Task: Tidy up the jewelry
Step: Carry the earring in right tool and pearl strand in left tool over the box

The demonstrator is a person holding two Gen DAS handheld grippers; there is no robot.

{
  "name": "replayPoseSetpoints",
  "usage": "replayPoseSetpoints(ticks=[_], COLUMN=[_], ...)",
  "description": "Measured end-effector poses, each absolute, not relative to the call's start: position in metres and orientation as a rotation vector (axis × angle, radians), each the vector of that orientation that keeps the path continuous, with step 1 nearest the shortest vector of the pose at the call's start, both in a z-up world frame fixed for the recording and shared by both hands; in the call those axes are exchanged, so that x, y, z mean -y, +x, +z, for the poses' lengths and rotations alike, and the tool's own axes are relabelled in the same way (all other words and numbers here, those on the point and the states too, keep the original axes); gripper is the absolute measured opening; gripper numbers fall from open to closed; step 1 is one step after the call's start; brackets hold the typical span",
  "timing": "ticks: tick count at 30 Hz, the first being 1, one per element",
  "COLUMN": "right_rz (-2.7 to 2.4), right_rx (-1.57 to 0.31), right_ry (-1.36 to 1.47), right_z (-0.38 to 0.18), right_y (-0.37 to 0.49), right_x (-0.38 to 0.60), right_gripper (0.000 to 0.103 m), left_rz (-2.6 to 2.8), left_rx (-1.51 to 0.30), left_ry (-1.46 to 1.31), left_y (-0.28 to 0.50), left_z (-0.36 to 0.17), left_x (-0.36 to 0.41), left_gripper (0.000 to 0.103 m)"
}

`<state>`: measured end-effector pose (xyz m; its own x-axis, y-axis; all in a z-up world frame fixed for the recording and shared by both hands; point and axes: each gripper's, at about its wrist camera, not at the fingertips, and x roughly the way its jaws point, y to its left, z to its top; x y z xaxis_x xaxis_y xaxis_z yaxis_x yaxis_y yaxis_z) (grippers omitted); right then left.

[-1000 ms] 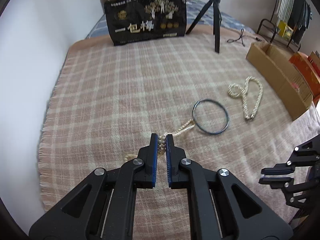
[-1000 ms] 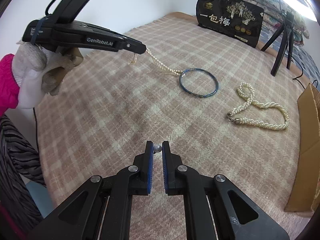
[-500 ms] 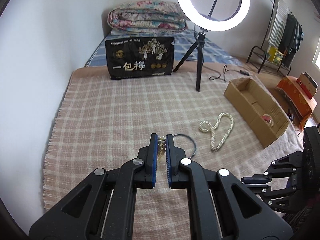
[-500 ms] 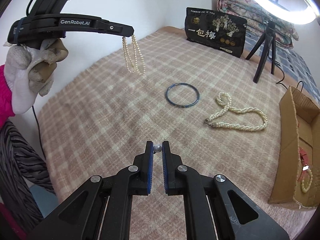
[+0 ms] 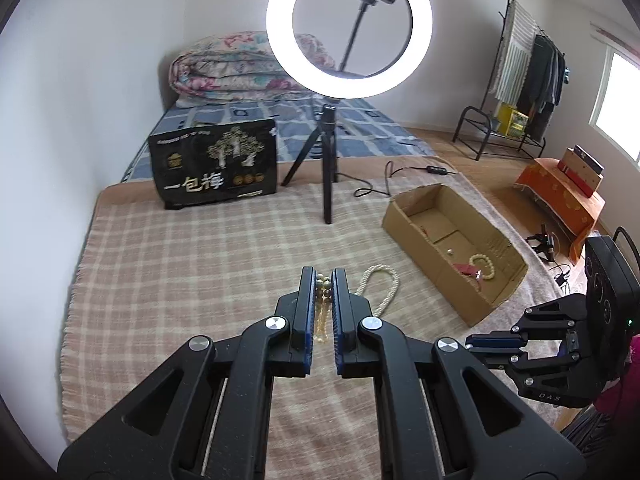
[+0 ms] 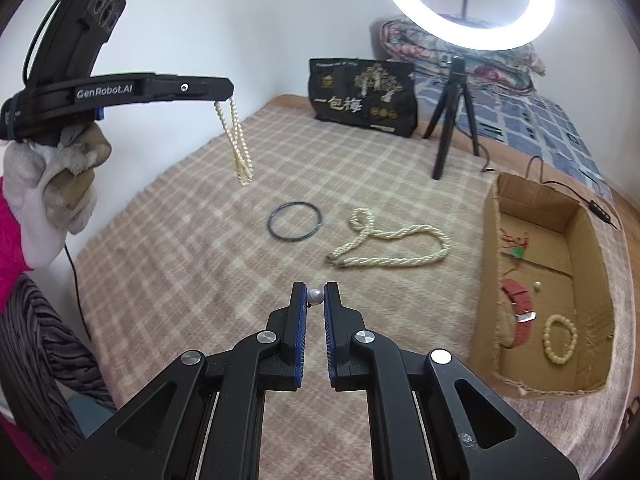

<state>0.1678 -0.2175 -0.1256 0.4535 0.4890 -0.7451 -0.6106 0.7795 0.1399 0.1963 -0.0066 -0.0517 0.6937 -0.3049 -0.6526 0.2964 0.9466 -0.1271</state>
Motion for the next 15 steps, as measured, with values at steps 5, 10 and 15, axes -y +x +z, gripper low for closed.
replayPoseSetpoints(ticks=[5,10,15], right_rz=[0.631,0.574,0.515], right_rx=[-0.845,-0.827,-0.818], right_ry=[-0.128,-0.105,-0.083], right_z=[-0.117,-0.110,-0.106], right_y=[0.175,0.184,0.194], right_x=[0.243,0.271,0.297], right_gripper=[0.007,0.007,0.007], left_rz=[-0.383,-0.432,-0.472], left_rx=[-0.711,-0.700,-0.690], left_ry=[-0.002,-0.001,0.003], left_y=[0.201,0.211,0.227], left_z=[-0.044,-0.039,-0.035], left_x=[0.035,0.064,0.092], left_gripper=[0.006,0.006,0.006])
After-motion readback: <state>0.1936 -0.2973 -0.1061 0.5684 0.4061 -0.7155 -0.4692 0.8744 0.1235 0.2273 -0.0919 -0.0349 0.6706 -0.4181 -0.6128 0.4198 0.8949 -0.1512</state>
